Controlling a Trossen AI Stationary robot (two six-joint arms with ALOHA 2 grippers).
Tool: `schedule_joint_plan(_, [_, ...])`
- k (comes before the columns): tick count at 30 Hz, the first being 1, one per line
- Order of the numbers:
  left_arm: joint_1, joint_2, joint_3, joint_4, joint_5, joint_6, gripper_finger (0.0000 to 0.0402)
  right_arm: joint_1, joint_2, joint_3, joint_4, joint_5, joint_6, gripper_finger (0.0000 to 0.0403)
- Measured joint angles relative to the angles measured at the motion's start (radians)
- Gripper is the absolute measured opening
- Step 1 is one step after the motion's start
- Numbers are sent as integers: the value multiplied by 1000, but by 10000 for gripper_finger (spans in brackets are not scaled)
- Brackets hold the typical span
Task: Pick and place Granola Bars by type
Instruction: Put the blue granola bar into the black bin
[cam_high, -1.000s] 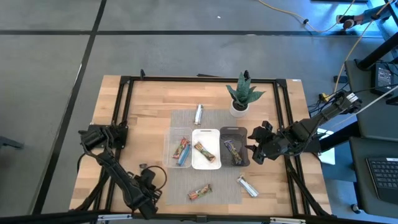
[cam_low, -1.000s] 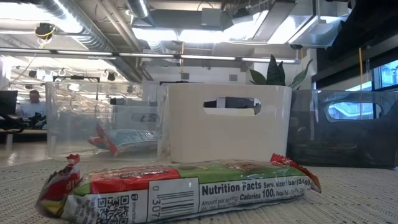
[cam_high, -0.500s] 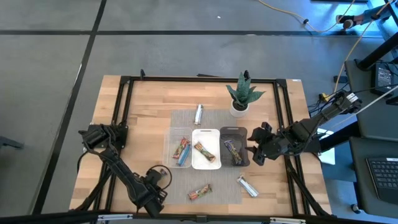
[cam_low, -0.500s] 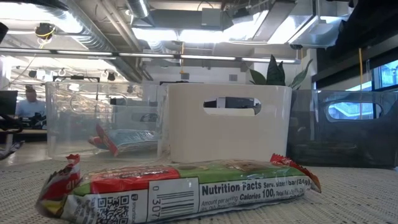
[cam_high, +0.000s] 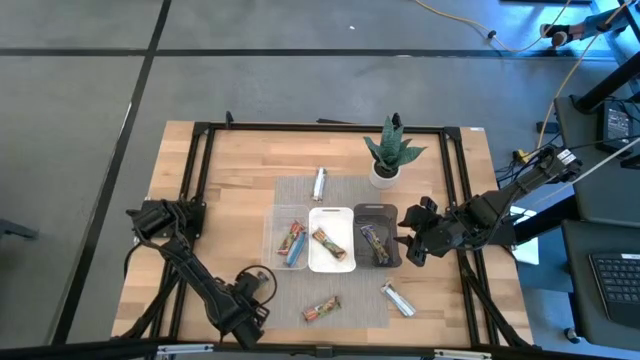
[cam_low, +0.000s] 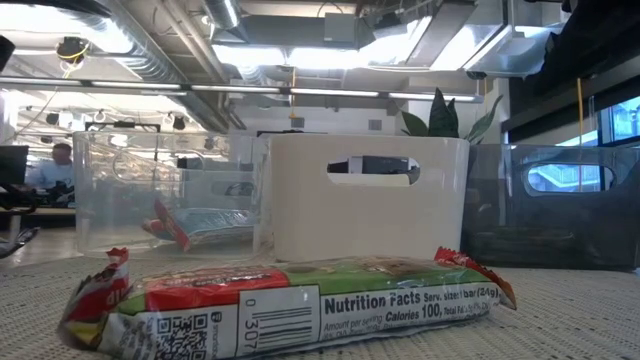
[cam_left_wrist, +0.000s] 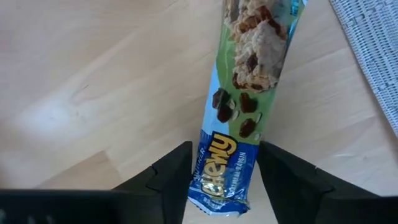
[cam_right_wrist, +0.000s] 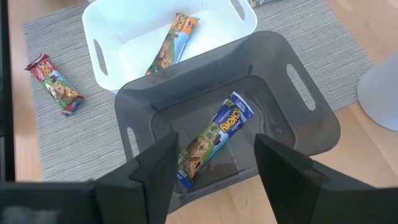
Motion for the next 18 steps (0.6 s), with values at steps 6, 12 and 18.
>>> schedule_joint_plan(6, [0, 1, 0, 4, -4, 2, 132, 0, 0, 0, 0, 0, 0, 213])
schedule_joint_plan(12, [0, 0, 0, -1, -12, -5, 103, 0, 0, 0, 1, 0, 0, 213])
schedule_joint_plan(18, [2, -50, -7, -17, -126, -6, 101, 0, 0, 0, 76, 0, -26, 213])
